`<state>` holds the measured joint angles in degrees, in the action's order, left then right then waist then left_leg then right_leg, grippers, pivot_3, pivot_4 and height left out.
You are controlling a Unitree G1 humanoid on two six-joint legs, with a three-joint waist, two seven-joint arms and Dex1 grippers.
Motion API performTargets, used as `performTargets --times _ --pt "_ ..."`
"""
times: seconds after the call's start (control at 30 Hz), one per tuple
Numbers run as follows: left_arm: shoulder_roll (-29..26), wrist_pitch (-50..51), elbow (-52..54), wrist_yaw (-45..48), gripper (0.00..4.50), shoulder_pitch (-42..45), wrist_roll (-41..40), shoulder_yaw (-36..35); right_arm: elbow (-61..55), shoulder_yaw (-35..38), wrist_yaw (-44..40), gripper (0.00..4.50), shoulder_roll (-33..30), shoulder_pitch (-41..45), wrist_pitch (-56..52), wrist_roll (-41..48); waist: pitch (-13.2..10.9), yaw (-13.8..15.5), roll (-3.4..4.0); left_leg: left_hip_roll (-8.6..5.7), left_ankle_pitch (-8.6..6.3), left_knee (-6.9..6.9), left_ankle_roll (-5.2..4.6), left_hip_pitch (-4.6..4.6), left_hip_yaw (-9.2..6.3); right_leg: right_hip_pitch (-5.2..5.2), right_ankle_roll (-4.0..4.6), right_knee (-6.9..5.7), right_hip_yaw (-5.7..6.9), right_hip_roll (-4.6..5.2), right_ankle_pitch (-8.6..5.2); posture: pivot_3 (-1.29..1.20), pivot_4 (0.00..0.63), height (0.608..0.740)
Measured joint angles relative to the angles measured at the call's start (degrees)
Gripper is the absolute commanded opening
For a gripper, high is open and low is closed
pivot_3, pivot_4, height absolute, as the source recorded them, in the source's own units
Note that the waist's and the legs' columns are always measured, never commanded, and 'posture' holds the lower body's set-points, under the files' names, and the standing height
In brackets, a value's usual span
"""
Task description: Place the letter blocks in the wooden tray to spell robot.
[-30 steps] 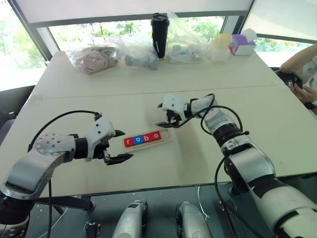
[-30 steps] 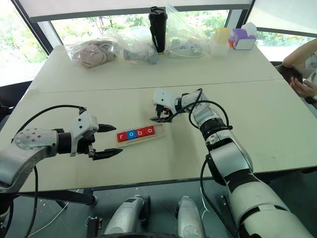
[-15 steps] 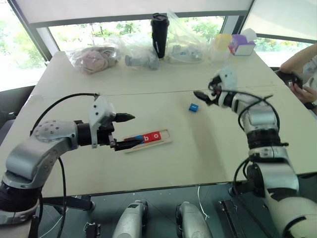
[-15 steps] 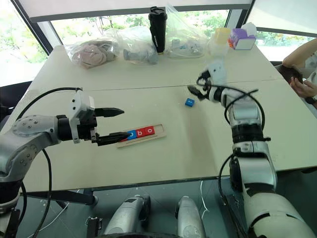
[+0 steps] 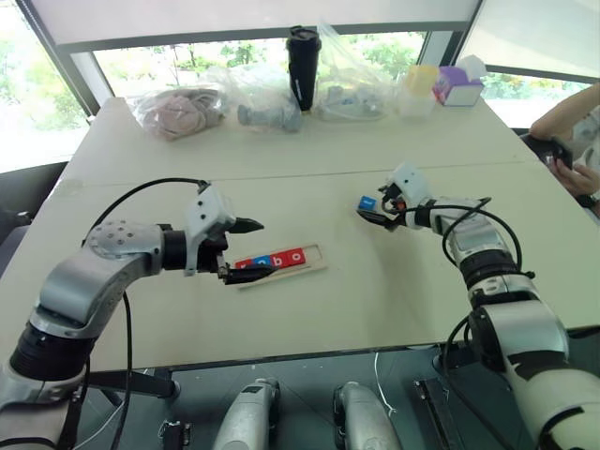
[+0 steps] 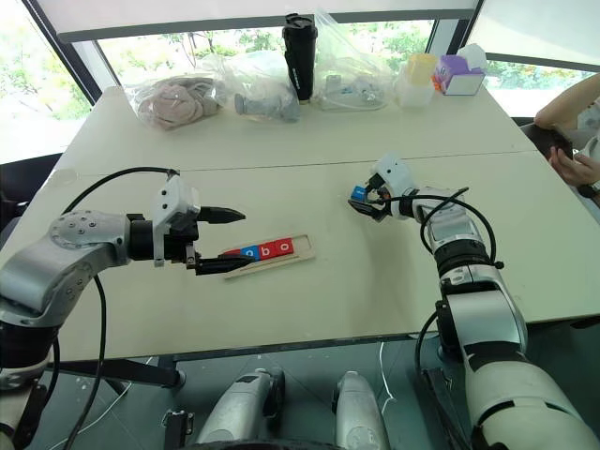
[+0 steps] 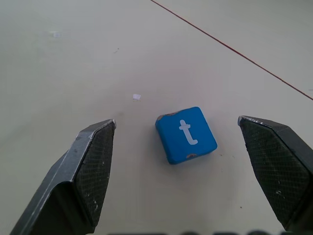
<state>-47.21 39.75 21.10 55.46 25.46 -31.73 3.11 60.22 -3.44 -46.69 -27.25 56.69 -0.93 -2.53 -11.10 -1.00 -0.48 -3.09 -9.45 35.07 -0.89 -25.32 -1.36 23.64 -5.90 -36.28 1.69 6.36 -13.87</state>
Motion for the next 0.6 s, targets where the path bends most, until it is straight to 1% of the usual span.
performTargets --times 0.13,0.3,0.33,0.4,0.53,0.6 --pt "-1.5 1.0 1.7 -0.1 4.50 -0.3 -0.3 -1.4 6.4 -0.8 1.8 4.14 0.9 3.3 0.0 -1.9 0.0 -0.1 0.00 0.00 -0.01 -0.02 0.01 0.00 -0.02 0.00 0.01 0.00 0.00 -0.01 -0.01 0.00 0.150 0.740" --pt "-1.9 1.4 2.4 -0.6 4.50 -0.7 -0.5 -2.4 10.5 -0.6 3.7 4.14 2.4 6.0 -1.6 -2.5 0.0 -0.2 0.00 0.00 0.00 -0.03 0.01 0.01 -0.03 0.00 0.01 0.00 0.00 -0.03 0.00 0.00 0.150 0.740" --pt "-1.9 1.4 2.5 -0.8 4.50 -0.9 -0.5 -2.5 11.3 -0.5 3.8 3.90 2.9 6.8 -2.2 -2.7 0.0 -0.2 0.00 0.00 0.00 -0.03 0.01 0.01 -0.03 0.01 0.01 0.00 0.00 -0.03 0.00 0.00 0.150 0.740" --pt "-1.8 1.5 2.8 -1.1 4.50 -1.2 -0.7 -2.5 12.0 -0.5 3.9 3.26 3.8 7.4 -2.7 -2.8 0.0 -0.2 0.00 0.00 0.00 -0.05 0.01 0.01 -0.05 0.01 0.01 0.00 0.00 -0.05 0.00 0.00 0.150 0.740" --pt "-1.8 2.2 3.9 -2.0 4.50 -2.0 -1.3 -3.1 12.7 -0.2 3.5 1.23 4.1 8.3 -4.5 -2.8 0.0 -0.1 0.00 0.00 -0.01 -0.04 0.01 0.01 -0.06 -0.01 0.00 0.01 0.00 -0.05 0.00 0.00 0.150 0.740" --pt "-1.8 2.4 3.9 -2.3 4.50 -2.3 -1.4 -3.3 12.7 0.4 3.4 1.18 4.1 8.3 -5.1 -2.7 0.0 -0.1 0.00 0.00 -0.01 -0.04 0.02 0.01 -0.08 -0.01 0.01 0.01 0.00 -0.07 0.00 0.00 0.150 0.740"
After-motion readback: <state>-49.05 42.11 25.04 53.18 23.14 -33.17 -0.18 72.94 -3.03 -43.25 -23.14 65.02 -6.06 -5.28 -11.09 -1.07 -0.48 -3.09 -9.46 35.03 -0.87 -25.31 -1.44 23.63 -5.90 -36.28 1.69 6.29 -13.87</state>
